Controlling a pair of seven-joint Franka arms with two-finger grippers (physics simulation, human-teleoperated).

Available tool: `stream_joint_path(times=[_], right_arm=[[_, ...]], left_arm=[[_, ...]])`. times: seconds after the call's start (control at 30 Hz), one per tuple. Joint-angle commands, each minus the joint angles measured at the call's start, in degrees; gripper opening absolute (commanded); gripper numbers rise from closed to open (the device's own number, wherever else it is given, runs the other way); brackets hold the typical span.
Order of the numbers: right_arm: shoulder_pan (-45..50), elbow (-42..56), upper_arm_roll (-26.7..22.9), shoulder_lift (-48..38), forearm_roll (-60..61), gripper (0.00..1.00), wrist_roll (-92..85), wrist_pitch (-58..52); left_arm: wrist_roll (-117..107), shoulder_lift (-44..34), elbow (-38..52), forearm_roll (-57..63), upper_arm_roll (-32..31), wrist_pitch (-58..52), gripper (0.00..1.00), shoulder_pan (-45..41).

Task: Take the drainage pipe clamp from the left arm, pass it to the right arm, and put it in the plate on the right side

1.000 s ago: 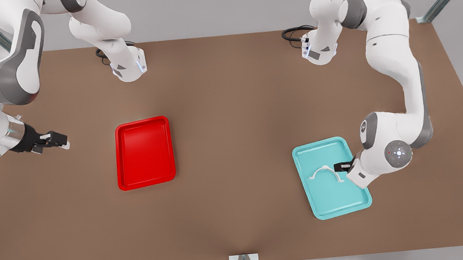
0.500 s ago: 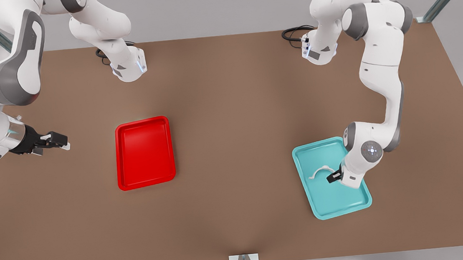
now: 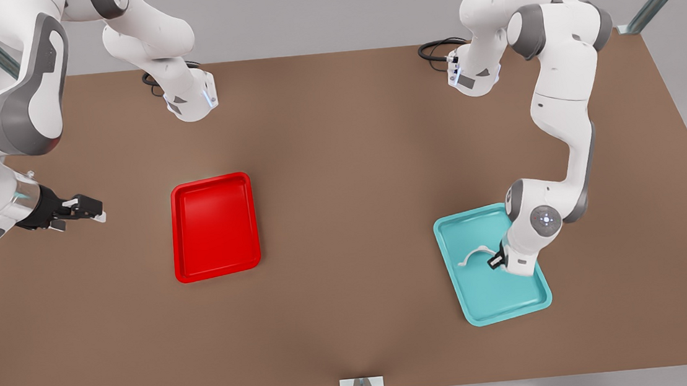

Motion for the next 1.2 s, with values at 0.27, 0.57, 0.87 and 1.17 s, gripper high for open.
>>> stream_joint_path(times=[0.27, 0.57, 0.87, 1.17], right_arm=[[-0.2, 0.0, 0.0, -0.1, 0.0, 1.00, -0.6, 0.0], [-0.1, 0.0, 0.0, -0.1, 0.0, 1.00, -0.5, 0.0], [-0.2, 0.1, 0.0, -0.1, 0.0, 1.00, -0.5, 0.0], [4.2, 1.2, 7.1, 2.9, 0.4, 1.00, 19.7, 4.2]], left_arm=[[-5.5, 0.0, -0.2, 0.1, 0.0, -0.2, 0.40, -0.2], [-5.5, 0.2, -0.1, 0.2, 0.0, -0.1, 0.23, -0.1], [-7.2, -1.2, 9.7, -4.8, -1.0, -15.4, 0.21, -0.5], [-40.4, 0.0, 23.6, -18.8, -0.9, -25.6, 0.21, -23.0]])
